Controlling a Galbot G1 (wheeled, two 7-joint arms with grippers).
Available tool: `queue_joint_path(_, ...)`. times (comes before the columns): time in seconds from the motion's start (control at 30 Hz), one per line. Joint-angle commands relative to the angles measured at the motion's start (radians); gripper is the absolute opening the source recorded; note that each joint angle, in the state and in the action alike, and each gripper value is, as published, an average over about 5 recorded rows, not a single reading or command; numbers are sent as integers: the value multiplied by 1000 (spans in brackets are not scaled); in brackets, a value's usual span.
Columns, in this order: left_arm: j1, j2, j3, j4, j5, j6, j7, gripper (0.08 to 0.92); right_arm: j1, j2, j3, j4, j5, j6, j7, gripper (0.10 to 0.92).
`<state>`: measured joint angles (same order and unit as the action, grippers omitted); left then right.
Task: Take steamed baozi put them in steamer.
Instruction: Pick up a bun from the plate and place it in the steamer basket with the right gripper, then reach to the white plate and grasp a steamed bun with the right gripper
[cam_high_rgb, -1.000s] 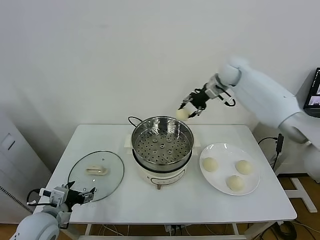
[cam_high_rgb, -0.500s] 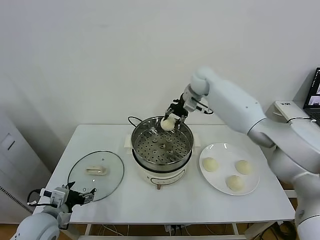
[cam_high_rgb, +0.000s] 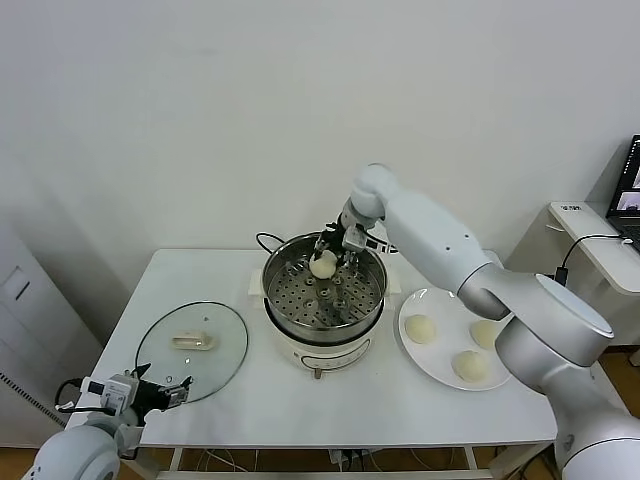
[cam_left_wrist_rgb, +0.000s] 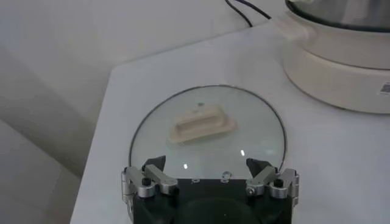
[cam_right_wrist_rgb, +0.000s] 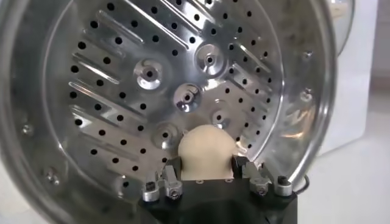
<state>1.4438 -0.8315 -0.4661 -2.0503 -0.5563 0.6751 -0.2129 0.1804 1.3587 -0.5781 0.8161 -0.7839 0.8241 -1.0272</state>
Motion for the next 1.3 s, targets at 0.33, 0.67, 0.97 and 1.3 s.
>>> queue_joint_path(0.33,0,0,-6,-6,-3,4,1,823,21,-14,-17,23,84,49,-17,792)
queue_joint_path(0.67,6,-2,-10,-19,-4,10,1,823,342,-324,-410,115,773,-229,-142,823)
queue_joint_path(0.97,0,3,-11,-27,-11,23,1,823,442,-577,-696,187,1134,-630,-163,823)
queue_joint_path(1.3,-14,9,-14,-25,-28,31,0,823,296,-697,-701,218,1195,-726,-132,823)
